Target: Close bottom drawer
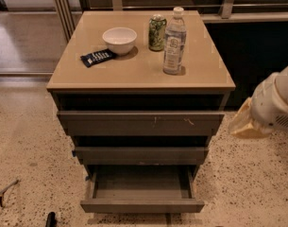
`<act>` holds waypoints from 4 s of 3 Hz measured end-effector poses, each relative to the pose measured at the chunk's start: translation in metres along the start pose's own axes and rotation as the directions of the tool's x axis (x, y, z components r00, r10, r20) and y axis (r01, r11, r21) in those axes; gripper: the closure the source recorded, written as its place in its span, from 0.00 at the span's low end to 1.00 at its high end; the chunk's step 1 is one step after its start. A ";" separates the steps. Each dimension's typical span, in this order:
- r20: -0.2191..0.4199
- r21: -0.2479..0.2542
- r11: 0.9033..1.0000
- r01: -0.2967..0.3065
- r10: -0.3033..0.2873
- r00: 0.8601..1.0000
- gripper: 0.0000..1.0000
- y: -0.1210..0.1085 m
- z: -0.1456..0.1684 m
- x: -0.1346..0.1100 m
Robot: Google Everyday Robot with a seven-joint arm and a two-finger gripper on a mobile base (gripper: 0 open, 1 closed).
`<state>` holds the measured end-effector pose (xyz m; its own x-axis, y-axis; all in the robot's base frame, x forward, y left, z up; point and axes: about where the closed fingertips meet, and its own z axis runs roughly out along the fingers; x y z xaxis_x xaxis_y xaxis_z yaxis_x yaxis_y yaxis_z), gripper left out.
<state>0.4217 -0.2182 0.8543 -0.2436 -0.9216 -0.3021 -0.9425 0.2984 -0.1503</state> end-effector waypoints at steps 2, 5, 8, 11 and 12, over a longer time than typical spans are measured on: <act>0.042 -0.110 0.993 -0.033 0.037 0.998 1.00 0.025 0.079 0.030; 0.064 -0.222 0.975 -0.006 0.021 0.998 1.00 0.070 0.342 0.158; 0.131 -0.287 0.958 0.030 0.008 0.991 1.00 0.090 0.423 0.183; 0.302 -0.394 0.908 0.140 -0.016 0.953 1.00 0.133 0.582 0.209; 0.302 -0.395 0.908 0.140 -0.016 0.953 1.00 0.134 0.582 0.209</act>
Offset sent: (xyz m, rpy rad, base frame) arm -0.0108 0.0001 -0.0702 0.0649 0.0764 0.0062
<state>0.3780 -0.2266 0.2232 -0.1482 -0.8080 -0.5703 -0.9802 0.0433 0.1934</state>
